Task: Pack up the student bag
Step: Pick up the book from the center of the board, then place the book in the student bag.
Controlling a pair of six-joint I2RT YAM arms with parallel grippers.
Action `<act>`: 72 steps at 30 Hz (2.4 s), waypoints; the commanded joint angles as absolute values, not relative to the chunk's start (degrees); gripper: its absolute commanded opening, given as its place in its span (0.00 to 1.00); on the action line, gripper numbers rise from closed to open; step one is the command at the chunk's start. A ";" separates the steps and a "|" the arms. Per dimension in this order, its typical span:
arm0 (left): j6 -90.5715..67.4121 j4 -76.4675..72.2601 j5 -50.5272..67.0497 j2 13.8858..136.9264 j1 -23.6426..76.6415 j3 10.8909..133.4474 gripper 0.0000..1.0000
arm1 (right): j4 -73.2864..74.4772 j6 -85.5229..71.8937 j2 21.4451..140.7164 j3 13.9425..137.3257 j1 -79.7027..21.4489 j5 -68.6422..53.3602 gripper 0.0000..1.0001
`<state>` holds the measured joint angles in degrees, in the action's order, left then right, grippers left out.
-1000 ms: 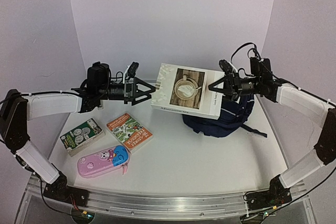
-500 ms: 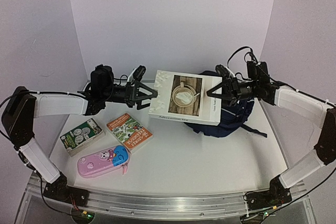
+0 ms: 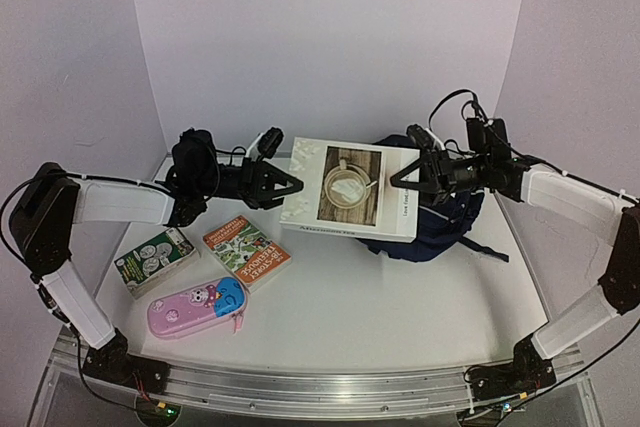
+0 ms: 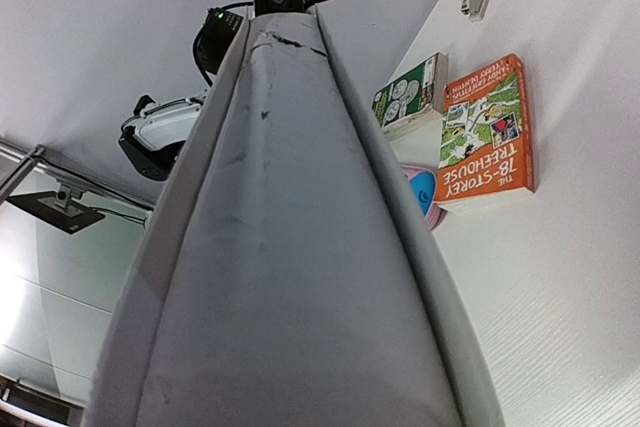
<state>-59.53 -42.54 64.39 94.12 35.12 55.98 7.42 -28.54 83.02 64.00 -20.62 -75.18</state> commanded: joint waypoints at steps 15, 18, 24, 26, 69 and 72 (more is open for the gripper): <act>-62.51 -44.09 43.07 92.65 31.44 50.56 0.03 | 39.80 8.32 89.85 81.57 -16.65 -31.21 0.89; -63.12 -42.47 37.22 90.82 30.15 48.00 0.04 | 41.61 13.40 91.26 81.33 -18.55 -25.60 0.82; -60.48 -36.29 31.12 86.44 29.56 45.97 0.05 | 42.05 20.36 95.30 79.98 -25.60 -13.00 0.65; -60.04 -34.79 29.76 84.90 29.57 45.15 0.05 | 41.87 21.48 97.64 80.68 -26.80 -10.17 0.59; -60.29 -35.81 32.51 82.46 30.80 39.17 0.00 | 43.29 12.36 104.37 102.77 -28.88 -12.21 0.00; -62.19 -38.63 33.38 84.92 31.77 39.40 0.00 | 43.23 10.31 104.94 106.21 -28.85 -12.31 0.00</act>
